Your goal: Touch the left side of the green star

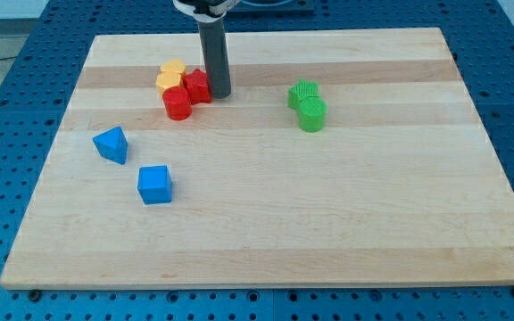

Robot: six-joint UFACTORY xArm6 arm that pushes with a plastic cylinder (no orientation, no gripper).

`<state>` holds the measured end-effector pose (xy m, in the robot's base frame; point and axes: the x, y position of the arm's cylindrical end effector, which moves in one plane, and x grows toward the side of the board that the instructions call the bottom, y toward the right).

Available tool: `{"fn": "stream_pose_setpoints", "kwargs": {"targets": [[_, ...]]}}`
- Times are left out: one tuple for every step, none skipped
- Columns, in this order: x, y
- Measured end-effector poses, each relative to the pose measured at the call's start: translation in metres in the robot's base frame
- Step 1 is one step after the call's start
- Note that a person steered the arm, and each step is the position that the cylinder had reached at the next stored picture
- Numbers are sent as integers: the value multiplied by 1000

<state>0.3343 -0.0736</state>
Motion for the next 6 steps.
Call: {"fn": "stream_pose_setpoints", "kwargs": {"targets": [[0, -11], [0, 10], [0, 51], [6, 76], [22, 84], [29, 98]]}}
